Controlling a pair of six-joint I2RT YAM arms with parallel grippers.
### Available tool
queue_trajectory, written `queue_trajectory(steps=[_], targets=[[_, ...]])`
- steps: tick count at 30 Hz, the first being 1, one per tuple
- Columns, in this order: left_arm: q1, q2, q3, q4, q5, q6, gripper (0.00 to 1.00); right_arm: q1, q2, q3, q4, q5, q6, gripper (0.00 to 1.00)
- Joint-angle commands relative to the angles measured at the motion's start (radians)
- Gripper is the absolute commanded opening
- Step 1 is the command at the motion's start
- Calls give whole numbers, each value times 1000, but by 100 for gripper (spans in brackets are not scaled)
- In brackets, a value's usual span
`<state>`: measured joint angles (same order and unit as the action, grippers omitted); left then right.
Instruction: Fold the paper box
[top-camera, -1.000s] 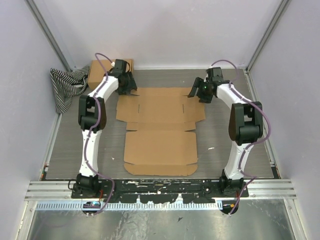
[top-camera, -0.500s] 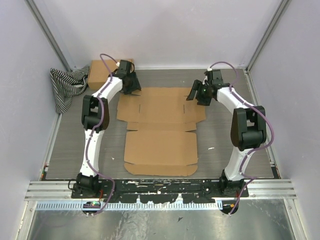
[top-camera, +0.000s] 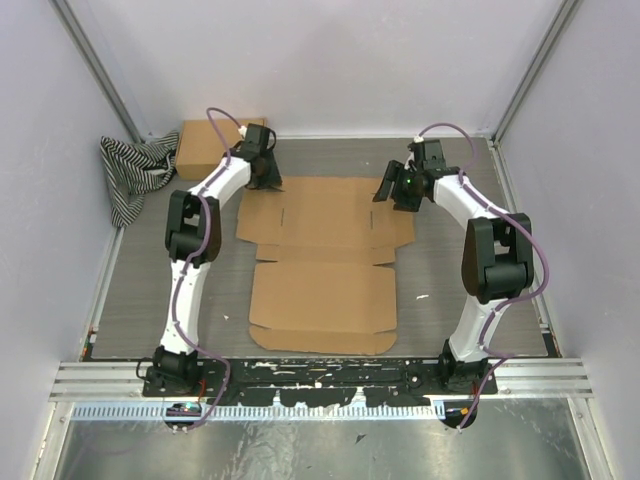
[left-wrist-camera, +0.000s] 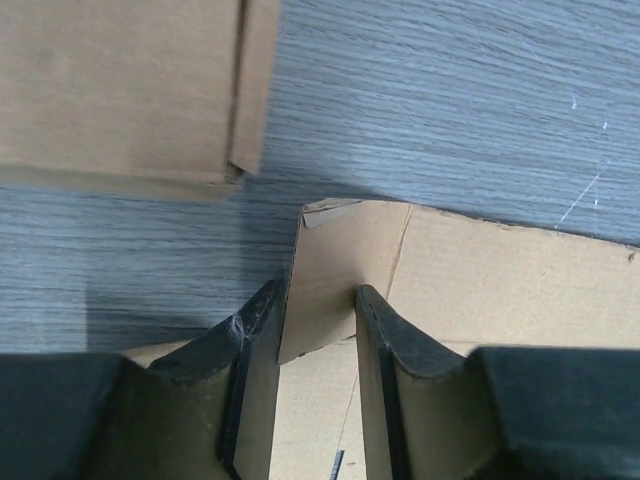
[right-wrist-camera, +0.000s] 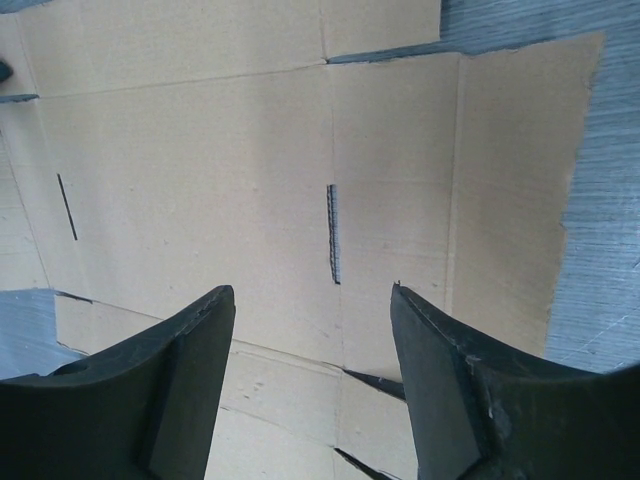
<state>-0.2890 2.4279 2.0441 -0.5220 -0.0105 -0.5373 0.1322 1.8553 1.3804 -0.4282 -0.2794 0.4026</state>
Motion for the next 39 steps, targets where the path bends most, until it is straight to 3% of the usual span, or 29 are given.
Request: queue_trajectory(steps=[1,4,7,13,17,29,39], targets=[[-36,-39,9,-18,-64,48,34,13,-46,29,7,19,-7,68],[-46,-25,45,-66,-61,73,10,17,-35,46,3,27,-5,68],[-49,-31,52,-116,-60,79,0,16,-10,81,-13,39,3,68],[-54,-210,-233,8,6,82,2,17,50,167,-58,87,-8,68],[-62,-279,-315,34,69,90,5,15,115,263,-92,142,-30,68],[-73,-260,-226,-51,112,136,10,7,329,442,-141,173,-90,66],[-73,-237,-187,-81,99,146,11,7,278,315,-145,265,-104,65]])
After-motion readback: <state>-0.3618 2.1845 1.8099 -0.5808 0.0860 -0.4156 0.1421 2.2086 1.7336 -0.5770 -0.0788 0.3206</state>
